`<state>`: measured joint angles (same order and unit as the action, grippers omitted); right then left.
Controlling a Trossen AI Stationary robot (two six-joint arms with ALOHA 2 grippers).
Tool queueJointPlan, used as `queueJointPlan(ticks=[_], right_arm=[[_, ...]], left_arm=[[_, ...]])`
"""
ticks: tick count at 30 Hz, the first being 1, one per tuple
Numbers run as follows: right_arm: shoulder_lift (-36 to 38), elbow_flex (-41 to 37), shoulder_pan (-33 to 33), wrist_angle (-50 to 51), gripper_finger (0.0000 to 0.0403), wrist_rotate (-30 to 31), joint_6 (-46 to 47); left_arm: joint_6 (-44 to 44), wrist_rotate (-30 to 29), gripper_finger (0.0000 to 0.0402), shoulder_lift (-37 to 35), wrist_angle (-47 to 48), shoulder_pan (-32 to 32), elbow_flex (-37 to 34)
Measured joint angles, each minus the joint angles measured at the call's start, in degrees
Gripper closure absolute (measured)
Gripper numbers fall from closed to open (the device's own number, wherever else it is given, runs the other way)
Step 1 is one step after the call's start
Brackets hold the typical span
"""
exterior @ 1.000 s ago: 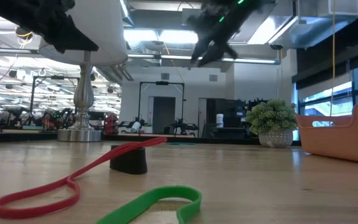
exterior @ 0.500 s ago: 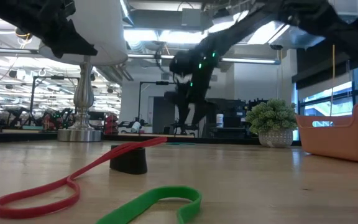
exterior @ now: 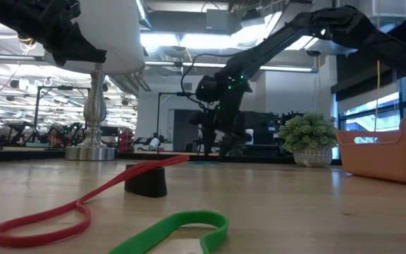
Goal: Pick and place rubber bands into bin
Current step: Put the blue rubber band into the orange bin
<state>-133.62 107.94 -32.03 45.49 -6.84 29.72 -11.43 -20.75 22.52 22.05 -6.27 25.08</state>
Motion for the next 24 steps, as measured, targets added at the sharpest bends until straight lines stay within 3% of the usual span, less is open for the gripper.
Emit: queueJointPlan(ticks=[4, 9, 15, 24], right_arm=[[0.1, 0.1, -0.9, -0.7, 0.0235, -4.4, -1.1], [-2.1, 0.0, -2.2, -1.5, 0.0277, -17.8, -2.6], [-1.9, 0.0, -2.3, -5.2, 0.0305, -18.6, -3.4], [-1.7, 1.6, -3.0, -11.5, 0.0301, -18.4, -8.0]], left_arm=[[0.0, 0.1, 0.04, -0.3, 0.1, -0.2, 0.0], [-0.8, 0.4, 0.04, -0.3, 0.1, -0.2, 0.0], [-1.9, 1.0, 0.04, -0.3, 0.1, -0.2, 0.0], [-3.9, 1.3, 0.04, -0.3, 1.0, -0.2, 0.0]])
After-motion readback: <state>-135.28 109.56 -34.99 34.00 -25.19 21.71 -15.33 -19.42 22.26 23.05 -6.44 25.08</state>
